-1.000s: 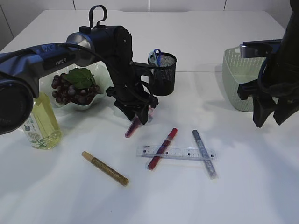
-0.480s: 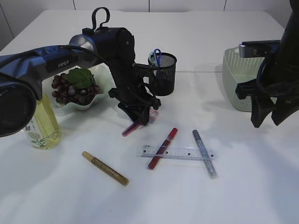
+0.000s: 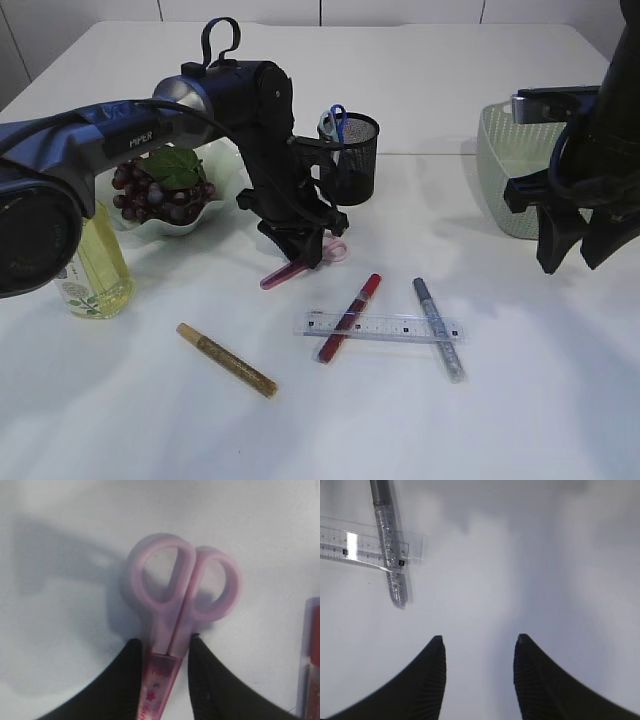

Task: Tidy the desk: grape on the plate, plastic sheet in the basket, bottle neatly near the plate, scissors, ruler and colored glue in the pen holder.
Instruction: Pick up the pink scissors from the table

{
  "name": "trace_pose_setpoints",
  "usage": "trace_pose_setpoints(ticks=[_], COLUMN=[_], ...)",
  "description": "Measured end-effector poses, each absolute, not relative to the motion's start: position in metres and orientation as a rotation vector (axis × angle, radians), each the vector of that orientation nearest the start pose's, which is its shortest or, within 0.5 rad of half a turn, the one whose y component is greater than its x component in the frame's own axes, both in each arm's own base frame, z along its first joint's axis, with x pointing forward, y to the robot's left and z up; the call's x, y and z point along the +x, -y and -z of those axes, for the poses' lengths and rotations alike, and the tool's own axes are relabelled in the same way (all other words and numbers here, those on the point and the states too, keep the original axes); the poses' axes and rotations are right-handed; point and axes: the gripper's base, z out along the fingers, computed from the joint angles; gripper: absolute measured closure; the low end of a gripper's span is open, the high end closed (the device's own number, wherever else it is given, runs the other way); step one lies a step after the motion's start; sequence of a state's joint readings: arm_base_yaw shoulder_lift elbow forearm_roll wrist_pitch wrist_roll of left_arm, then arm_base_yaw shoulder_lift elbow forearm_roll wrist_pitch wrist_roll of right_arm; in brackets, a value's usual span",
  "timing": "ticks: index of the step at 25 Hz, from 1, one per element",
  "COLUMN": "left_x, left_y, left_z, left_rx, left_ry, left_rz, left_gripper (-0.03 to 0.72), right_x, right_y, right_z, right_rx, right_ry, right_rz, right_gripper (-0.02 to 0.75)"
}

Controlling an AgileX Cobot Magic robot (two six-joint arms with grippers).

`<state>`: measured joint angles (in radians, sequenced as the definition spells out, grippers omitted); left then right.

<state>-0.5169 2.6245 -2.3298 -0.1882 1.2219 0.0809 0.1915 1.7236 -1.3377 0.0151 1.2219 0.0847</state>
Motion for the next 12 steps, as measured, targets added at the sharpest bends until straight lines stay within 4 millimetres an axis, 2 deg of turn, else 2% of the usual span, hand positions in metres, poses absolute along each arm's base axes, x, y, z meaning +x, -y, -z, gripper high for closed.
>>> trace_pose_setpoints(ticks=[12], left_x=[0.4493], left_y=[0.2744], left_z=[-0.1071], left_rx=[0.824], left_ry=[-2.92], left_rz=[0.321], left_gripper=[0.449], right_x=[0.3254], right_y=[-0.0645], right_z=[-0.2526], right_rx=[-0.157], right_ry=[-3.09], right_rz=[-0.034], right_gripper=[0.374])
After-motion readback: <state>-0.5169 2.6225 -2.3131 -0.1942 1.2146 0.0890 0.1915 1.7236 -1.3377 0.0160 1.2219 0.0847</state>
